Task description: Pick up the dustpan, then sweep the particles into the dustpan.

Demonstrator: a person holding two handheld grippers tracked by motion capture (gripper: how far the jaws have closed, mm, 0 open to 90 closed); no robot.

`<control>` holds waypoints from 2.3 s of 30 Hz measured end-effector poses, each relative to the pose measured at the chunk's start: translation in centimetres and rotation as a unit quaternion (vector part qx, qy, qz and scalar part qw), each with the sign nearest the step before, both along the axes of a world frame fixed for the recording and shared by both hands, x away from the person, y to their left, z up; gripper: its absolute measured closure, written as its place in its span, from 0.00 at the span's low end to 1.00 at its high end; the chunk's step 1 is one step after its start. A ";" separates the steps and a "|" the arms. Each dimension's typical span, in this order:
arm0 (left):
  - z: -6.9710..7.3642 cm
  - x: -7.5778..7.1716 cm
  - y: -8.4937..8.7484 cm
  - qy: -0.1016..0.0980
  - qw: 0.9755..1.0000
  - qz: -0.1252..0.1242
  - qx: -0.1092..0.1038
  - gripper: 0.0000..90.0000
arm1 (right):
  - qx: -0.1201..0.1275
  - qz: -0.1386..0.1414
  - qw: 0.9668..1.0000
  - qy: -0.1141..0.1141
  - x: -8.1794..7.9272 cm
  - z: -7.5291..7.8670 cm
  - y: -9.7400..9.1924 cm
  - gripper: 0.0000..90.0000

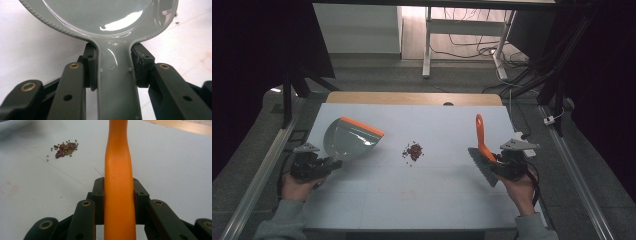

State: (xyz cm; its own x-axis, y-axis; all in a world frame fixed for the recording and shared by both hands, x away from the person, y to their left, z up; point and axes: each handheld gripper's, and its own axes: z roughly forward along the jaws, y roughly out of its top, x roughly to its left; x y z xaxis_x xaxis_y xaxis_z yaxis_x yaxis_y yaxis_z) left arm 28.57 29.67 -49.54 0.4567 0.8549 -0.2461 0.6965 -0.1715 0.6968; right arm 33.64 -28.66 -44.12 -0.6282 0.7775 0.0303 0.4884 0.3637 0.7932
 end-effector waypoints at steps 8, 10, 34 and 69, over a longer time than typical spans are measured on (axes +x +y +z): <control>0.7 -0.5 -0.7 -0.021 0.999 -0.039 0.001 0.69 | 0.002 -0.004 1.000 0.000 -0.2 -0.1 -0.1 0.78; 0.9 -0.7 -0.9 -0.024 0.998 -0.053 0.000 0.69 | 0.005 -0.005 1.000 0.001 -0.3 -0.1 -0.1 0.78; 2.0 -1.4 -2.8 -0.006 0.988 -0.155 0.025 0.69 | 0.007 0.001 1.000 -0.004 -0.7 -0.2 0.1 0.78; 0.9 -1.8 -4.6 0.043 0.970 -0.225 0.088 0.68 | 0.014 0.037 0.999 0.001 4.2 0.7 7.0 0.78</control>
